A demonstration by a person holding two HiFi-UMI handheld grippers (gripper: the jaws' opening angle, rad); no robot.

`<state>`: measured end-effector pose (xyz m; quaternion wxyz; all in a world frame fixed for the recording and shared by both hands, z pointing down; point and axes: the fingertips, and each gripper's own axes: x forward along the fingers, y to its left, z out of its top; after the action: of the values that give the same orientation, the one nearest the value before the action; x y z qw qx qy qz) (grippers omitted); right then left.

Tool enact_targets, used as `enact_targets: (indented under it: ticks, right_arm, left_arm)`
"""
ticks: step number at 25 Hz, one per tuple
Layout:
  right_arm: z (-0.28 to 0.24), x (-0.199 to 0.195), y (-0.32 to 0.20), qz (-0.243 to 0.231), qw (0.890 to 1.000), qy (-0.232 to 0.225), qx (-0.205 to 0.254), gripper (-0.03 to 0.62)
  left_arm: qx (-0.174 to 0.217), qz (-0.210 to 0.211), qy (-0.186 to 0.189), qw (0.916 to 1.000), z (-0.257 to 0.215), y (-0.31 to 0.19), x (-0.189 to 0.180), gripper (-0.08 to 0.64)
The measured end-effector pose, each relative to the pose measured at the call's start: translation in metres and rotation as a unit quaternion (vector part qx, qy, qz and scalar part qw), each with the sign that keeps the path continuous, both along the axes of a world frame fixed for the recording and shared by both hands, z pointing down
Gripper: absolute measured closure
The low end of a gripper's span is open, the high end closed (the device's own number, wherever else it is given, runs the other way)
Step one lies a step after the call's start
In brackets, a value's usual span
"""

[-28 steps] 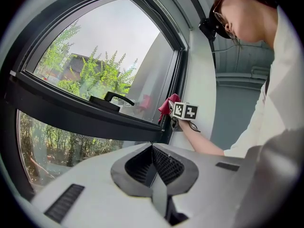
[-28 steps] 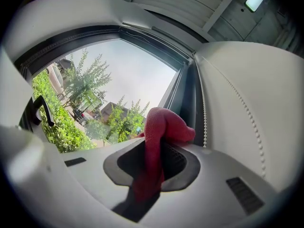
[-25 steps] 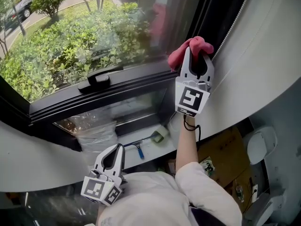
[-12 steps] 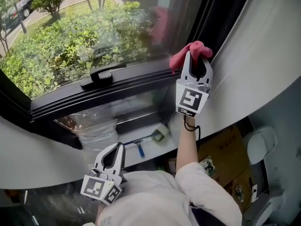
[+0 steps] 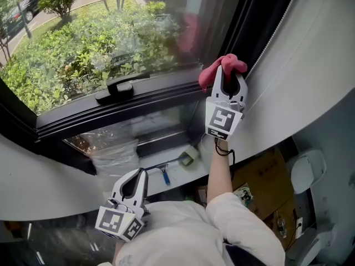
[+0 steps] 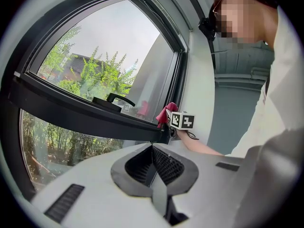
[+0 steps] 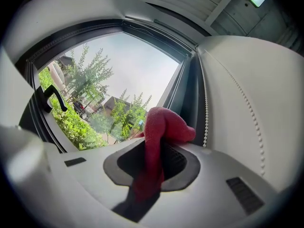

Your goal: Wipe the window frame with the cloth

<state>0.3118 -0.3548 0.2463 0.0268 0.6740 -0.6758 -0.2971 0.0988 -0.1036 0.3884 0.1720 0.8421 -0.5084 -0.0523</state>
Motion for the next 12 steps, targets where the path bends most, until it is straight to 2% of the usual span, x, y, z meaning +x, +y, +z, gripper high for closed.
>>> enact_targets:
  ticks: [12]
  right_arm:
    - [0.021, -0.001, -0.001, 0.002, 1.000, 0.006, -0.015, 0.508]
  left_arm:
    - [0.001, -0.002, -0.002, 1.0000, 0.001, -0.001, 0.001, 0.549]
